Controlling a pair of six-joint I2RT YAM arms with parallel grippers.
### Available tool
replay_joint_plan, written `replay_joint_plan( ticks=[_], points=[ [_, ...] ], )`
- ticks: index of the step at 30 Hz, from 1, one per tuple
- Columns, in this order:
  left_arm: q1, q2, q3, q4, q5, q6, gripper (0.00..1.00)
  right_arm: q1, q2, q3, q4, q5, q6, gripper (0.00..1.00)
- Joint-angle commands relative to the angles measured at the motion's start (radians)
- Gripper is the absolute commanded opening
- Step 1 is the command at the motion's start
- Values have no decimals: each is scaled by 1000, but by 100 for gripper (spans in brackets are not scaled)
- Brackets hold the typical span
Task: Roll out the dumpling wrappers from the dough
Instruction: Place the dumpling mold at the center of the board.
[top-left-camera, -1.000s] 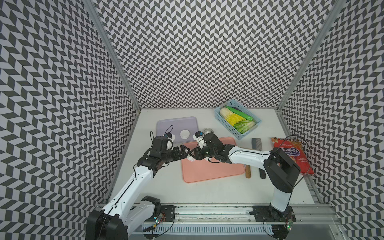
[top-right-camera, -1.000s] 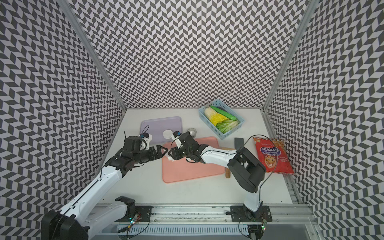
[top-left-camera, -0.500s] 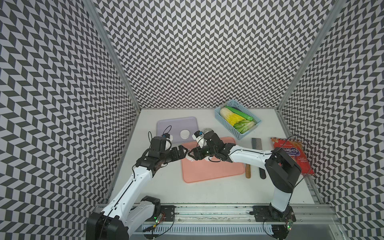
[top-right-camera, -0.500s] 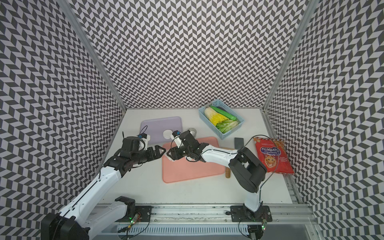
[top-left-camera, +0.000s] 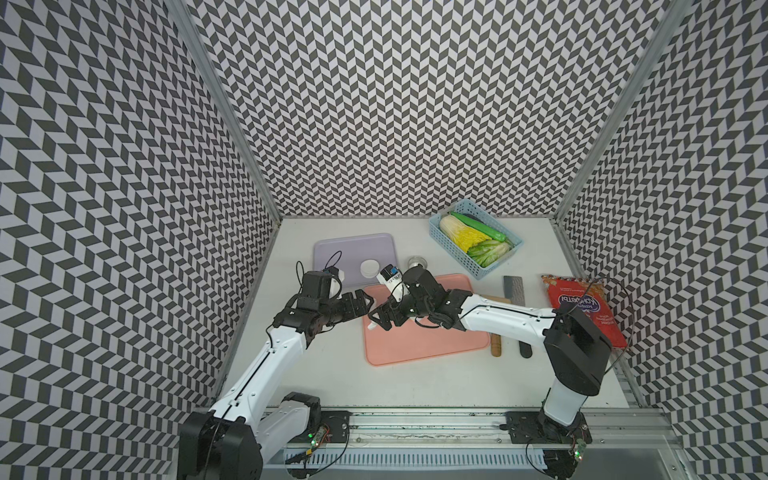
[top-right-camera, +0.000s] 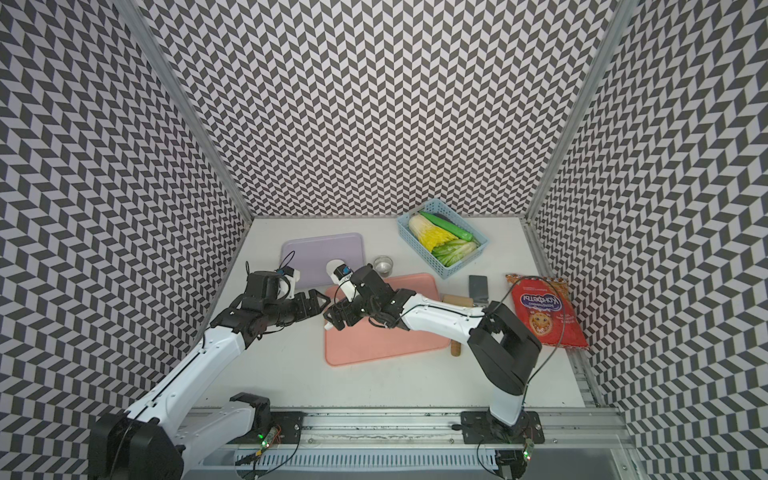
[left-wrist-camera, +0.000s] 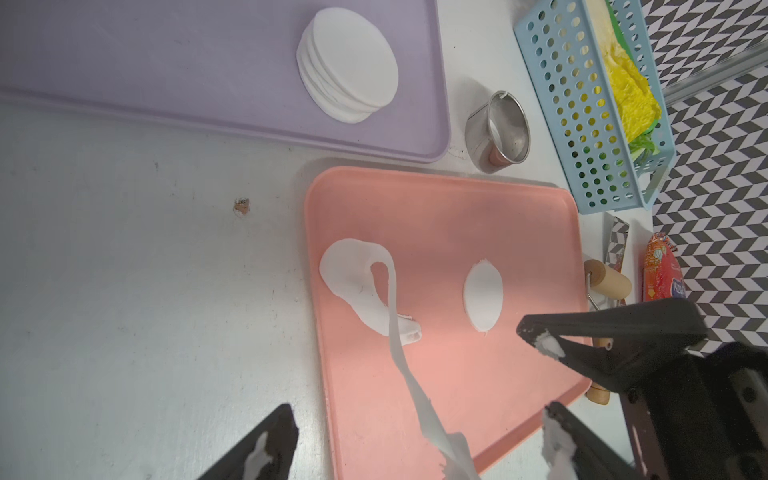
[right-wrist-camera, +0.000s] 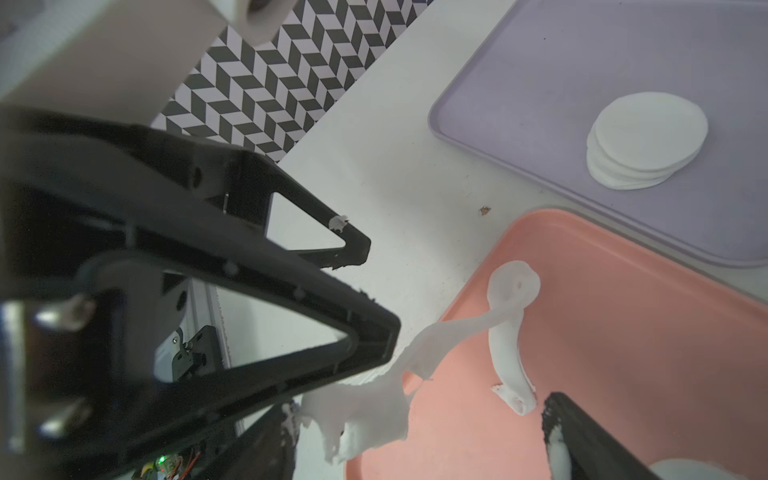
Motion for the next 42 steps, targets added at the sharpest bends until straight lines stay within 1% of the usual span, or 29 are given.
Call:
replay_joint_plan(
  ticks=[1,3,5,7,9,12,15,17,20,23,26,28,31,35,42],
  points=[
    [6,-21,15,14,14,7,90,1,4,23,28,31,-30,93],
    [6,-16,7,13,14,4,85,0,47,45,-11,41,-40,92],
    [8,-3,12,1,11,5,81,-3,97,114,-108,45,-52,91],
    [10,-6,15,-15,-17,-9,75,-3,102,118,-106,50,-32,91],
    [11,-37,13,-15,-31,-24,75,-8,91,111,-87,40,4,91],
    [10,-116,-1,3,-42,-50,82,-33,103,150,-113,-24,37,91],
    [10,-177,-2,-4,-65,-47,88,-56,125,202,-161,-88,82,91],
    [9,-199,-10,-12,-64,-49,87,-67,142,236,-198,-116,119,91],
    [-6,-233,-58,-5,-57,-84,79,-85,172,281,-252,-176,168,91],
    [-60,-266,-102,28,-74,-134,77,-93,184,296,-268,-211,200,90],
    [-126,-245,-119,28,-125,-157,74,-97,185,303,-283,-225,215,90],
    [-171,-213,-115,25,-161,-161,75,-102,181,303,-291,-240,225,90],
    [-200,-171,-109,39,-188,-153,80,-105,170,286,-285,-242,236,90],
    [-223,-148,-115,89,-230,-147,88,-110,158,262,-260,-275,257,90],
    [-228,-87,-123,182,-332,-159,90,-110,122,212,-242,-276,257,90]
  ],
)
